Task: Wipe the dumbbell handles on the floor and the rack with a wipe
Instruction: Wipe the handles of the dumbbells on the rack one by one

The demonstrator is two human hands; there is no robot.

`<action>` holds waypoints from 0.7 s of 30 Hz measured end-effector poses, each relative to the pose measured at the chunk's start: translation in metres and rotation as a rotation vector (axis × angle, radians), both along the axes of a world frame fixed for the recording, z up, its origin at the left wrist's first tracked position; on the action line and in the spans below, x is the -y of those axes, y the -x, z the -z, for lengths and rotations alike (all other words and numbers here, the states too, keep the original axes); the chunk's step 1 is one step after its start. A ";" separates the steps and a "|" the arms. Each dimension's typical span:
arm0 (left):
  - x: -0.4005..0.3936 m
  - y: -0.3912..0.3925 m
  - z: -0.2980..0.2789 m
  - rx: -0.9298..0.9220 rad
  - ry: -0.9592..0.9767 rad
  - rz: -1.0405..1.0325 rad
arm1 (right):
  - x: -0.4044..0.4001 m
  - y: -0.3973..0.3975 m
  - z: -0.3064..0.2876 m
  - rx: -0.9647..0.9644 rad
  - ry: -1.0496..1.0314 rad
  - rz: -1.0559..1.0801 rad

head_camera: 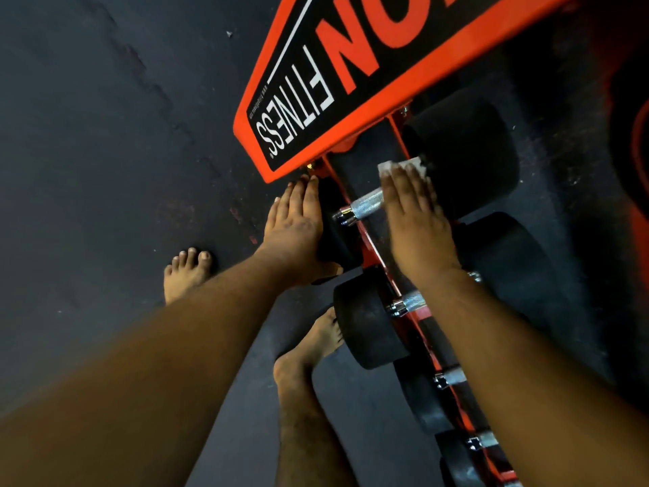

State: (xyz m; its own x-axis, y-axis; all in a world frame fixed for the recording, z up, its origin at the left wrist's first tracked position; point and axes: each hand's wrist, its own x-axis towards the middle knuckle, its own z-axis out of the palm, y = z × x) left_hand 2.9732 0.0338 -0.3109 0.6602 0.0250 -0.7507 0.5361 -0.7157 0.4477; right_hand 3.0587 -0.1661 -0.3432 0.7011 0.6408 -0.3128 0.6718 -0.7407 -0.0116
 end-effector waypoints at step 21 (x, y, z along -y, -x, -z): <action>-0.001 0.001 0.000 0.027 -0.013 -0.023 | -0.027 0.008 -0.005 -0.728 -1.505 2.005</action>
State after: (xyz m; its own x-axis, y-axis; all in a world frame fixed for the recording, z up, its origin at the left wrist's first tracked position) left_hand 2.9724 0.0351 -0.3110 0.6795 0.0498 -0.7319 0.5403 -0.7090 0.4533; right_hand 3.0511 -0.1394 -0.3381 0.4842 -0.3063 -0.8196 -0.6654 0.4794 -0.5722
